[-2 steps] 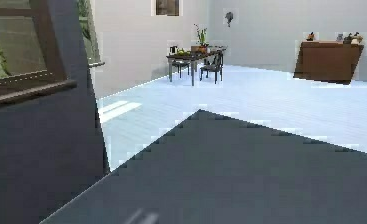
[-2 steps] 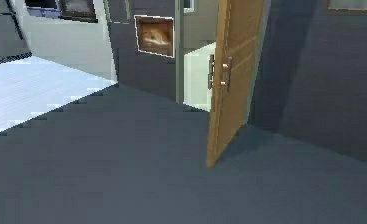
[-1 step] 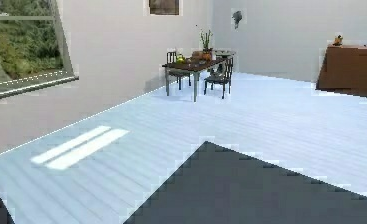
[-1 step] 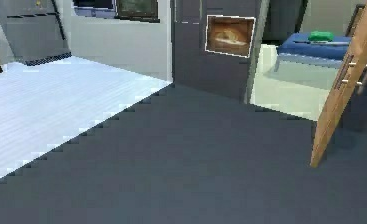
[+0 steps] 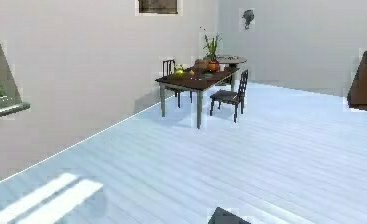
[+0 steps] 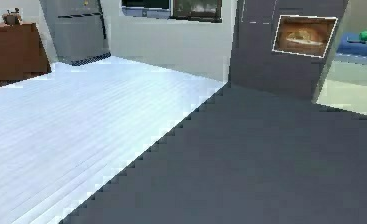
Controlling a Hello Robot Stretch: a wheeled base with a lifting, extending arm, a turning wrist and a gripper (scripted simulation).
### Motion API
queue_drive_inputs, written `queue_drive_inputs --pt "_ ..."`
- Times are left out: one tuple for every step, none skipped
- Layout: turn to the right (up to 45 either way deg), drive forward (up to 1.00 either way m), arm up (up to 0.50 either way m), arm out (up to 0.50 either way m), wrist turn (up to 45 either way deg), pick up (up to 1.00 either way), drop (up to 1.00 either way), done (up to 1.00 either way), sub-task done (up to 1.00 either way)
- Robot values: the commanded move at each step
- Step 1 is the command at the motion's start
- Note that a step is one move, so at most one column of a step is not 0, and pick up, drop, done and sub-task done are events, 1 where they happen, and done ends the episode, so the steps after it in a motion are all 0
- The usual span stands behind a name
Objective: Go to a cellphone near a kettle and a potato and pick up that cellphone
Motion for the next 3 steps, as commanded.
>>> queue_drive_inputs --pt "0.0 1.0 0.0 0.0 0.0 0.0 0.0 0.0 0.0" --pt "-3.0 0.0 0.0 0.0 0.0 0.0 0.0 0.0 0.0" --pt "0.0 0.9 0.0 0.0 0.0 0.0 0.0 0.0 0.0"
